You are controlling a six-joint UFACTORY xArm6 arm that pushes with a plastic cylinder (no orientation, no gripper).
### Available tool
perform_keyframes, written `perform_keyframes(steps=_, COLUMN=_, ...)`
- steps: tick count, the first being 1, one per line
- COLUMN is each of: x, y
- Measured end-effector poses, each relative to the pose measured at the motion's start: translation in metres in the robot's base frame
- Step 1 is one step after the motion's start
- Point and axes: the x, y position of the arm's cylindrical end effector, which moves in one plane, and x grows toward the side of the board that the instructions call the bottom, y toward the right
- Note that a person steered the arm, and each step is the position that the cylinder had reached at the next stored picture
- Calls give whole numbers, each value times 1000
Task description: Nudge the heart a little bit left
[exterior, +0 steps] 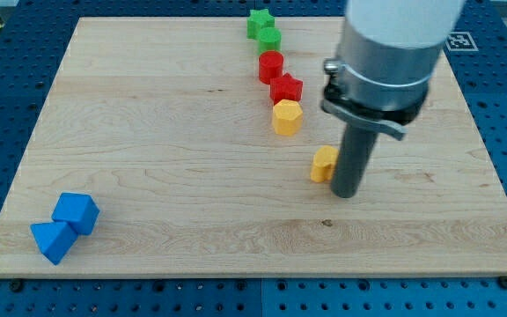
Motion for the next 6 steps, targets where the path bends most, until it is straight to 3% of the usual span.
perform_keyframes(steps=1, x=-2, y=19)
perform_keyframes(steps=6, x=-20, y=-28)
